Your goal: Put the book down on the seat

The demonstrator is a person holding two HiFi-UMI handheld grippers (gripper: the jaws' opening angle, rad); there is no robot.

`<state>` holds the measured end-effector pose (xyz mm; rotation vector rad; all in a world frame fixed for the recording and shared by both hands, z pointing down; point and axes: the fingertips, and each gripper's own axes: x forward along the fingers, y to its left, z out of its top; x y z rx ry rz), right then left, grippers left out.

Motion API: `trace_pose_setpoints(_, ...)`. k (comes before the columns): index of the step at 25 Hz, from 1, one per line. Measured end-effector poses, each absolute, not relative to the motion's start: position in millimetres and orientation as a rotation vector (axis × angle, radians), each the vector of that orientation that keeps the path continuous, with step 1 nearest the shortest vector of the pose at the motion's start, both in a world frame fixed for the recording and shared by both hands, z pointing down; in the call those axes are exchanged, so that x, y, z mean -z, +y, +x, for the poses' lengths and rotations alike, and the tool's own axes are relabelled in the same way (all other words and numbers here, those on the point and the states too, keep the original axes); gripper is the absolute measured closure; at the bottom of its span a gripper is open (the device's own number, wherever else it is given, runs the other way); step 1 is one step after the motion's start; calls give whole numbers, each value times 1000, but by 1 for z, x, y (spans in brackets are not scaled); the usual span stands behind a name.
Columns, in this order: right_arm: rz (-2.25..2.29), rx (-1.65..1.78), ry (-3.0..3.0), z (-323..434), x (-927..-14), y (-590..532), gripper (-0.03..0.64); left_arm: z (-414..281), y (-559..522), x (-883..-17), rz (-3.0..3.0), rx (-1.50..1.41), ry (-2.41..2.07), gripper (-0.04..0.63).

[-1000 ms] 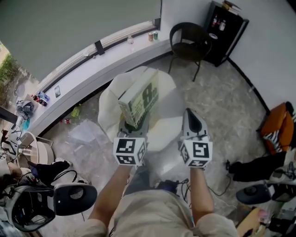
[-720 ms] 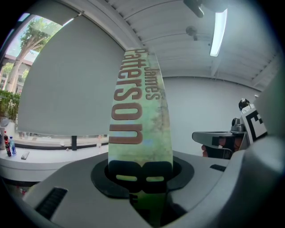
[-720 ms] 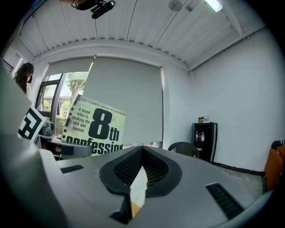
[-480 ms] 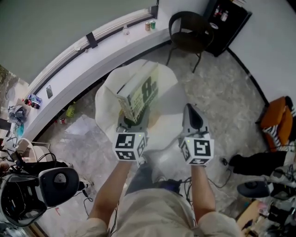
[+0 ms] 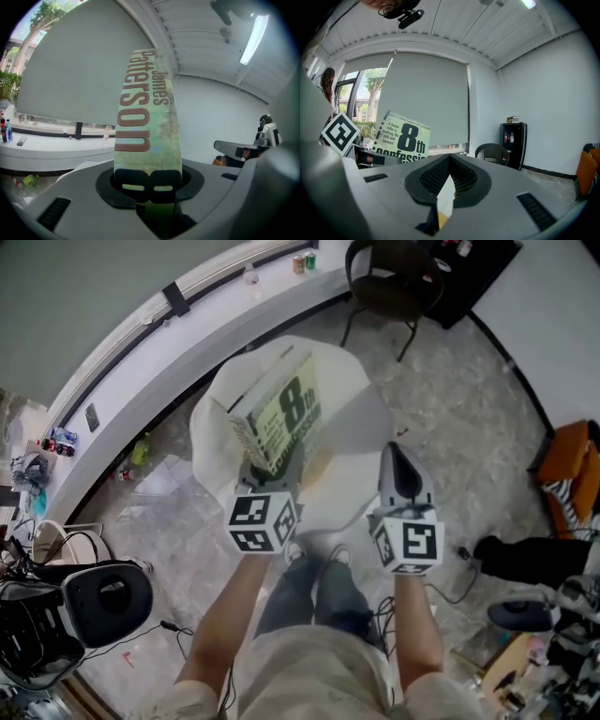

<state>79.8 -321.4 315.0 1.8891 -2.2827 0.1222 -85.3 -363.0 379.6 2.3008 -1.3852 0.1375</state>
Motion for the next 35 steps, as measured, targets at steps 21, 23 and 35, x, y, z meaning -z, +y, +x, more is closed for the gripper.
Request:
trace_pose_setpoints(21, 1722, -298, -2241, 138, -511, -354, 618, -13, -382, -646, 1787, 39, -1137, 425)
trace_pose_setpoints(23, 1711, -320, -2229, 142, -530, -352, 618, -1, -380, -674, 1735, 92, -1080, 425)
trace_pose_setpoints(35, 1639, -465, -2205, 158, -657, -355, 618, 70, -377, -837, 1547, 243, -898, 425)
